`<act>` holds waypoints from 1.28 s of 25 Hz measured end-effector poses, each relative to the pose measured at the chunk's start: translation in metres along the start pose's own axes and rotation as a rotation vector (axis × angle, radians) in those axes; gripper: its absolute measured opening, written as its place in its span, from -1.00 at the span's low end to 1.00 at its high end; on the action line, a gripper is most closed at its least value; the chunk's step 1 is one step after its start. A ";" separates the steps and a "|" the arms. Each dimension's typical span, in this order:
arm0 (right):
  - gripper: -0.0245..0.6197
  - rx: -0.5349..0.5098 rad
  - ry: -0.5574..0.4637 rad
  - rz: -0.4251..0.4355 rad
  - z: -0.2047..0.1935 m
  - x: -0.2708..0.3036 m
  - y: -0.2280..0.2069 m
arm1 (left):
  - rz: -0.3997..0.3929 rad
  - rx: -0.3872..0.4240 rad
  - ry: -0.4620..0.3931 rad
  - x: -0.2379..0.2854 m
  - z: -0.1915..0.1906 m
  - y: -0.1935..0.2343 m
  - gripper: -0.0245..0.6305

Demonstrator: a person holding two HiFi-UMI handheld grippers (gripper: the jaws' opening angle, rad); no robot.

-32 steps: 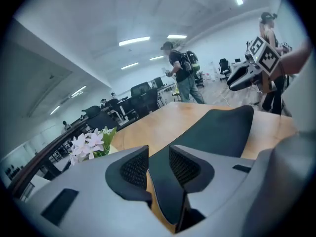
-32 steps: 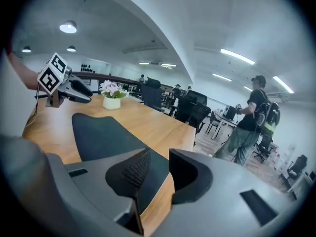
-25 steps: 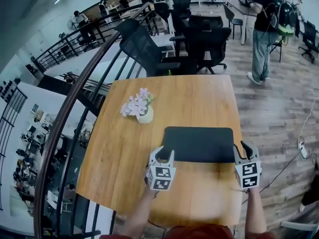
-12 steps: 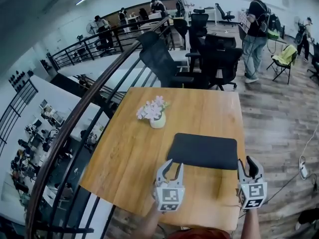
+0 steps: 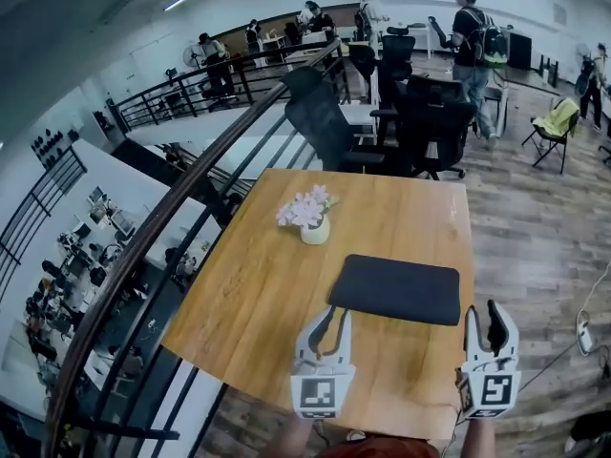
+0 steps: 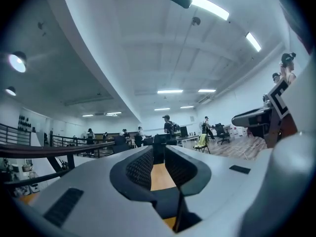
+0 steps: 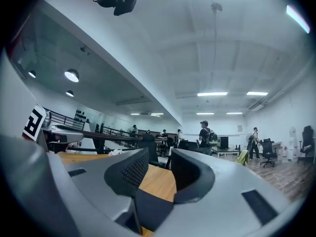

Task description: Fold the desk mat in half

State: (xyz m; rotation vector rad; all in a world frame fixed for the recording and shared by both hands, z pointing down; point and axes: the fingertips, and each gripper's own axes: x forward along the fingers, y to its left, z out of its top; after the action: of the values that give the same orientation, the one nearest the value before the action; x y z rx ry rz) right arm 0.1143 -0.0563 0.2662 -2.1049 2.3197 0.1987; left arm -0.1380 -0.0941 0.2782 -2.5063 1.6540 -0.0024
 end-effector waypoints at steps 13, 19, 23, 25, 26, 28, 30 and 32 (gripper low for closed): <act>-0.89 -0.005 0.005 -0.039 -0.006 -0.021 -0.004 | 0.014 0.028 0.048 -0.021 -0.008 -0.005 -0.86; -0.89 0.000 0.010 -0.056 -0.008 -0.024 -0.010 | -0.003 0.009 0.022 -0.017 0.003 -0.009 -0.87; -0.89 -0.001 0.020 -0.061 -0.010 -0.027 -0.013 | -0.007 0.007 0.015 -0.016 0.006 -0.013 -0.87; -0.90 -0.009 0.029 -0.055 -0.013 -0.027 -0.013 | -0.006 -0.008 0.005 -0.015 0.008 -0.015 -0.87; -0.90 -0.014 0.036 -0.052 -0.015 -0.026 -0.013 | -0.007 -0.008 0.008 -0.015 0.007 -0.015 -0.87; -0.90 -0.022 0.044 -0.052 -0.019 -0.025 -0.014 | -0.012 0.003 0.029 -0.013 0.000 -0.017 -0.87; -0.90 -0.022 0.045 -0.056 -0.021 -0.024 -0.016 | -0.015 0.013 0.051 -0.011 -0.007 -0.018 -0.87; -0.90 -0.019 0.048 -0.064 -0.021 -0.024 -0.018 | -0.019 0.014 0.059 -0.009 -0.009 -0.019 -0.87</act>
State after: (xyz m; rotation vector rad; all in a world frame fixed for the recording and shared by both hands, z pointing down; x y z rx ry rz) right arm 0.1366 -0.0365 0.2879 -2.2134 2.2811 0.1717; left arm -0.1249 -0.0795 0.2900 -2.5348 1.6465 -0.0906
